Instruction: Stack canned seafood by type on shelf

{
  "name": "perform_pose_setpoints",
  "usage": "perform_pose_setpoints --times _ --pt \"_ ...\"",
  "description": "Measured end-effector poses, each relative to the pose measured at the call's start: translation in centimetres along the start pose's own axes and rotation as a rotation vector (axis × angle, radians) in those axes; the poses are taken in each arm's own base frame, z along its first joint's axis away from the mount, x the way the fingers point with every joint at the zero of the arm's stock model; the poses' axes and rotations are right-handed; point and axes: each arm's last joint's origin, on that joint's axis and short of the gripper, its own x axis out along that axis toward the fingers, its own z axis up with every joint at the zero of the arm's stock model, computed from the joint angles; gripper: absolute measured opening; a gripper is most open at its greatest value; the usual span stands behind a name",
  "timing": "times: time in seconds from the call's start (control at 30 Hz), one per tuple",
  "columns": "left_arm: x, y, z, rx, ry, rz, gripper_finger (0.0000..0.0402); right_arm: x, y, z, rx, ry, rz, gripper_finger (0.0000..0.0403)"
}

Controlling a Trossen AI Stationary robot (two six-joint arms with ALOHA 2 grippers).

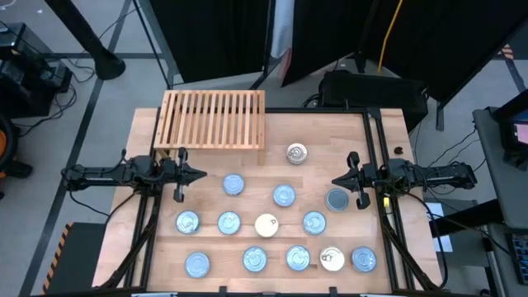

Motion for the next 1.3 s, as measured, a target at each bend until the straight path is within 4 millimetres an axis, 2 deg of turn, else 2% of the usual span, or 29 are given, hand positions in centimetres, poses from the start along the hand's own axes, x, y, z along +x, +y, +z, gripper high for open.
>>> perform_pose_setpoints --times 1.03,1.2,1.3 --pt "0.00 0.04 -0.01 0.000 0.000 0.016 0.0002 0.00 0.00 0.04 0.001 -0.006 -0.001 0.0000" --pt "0.00 0.04 -0.01 0.000 0.000 0.016 0.0002 0.01 0.00 0.02 0.125 -0.005 0.000 0.0000" --pt "0.00 0.05 0.01 0.000 -0.001 0.016 0.0002 0.00 0.00 0.05 0.130 -0.006 0.001 0.0000"
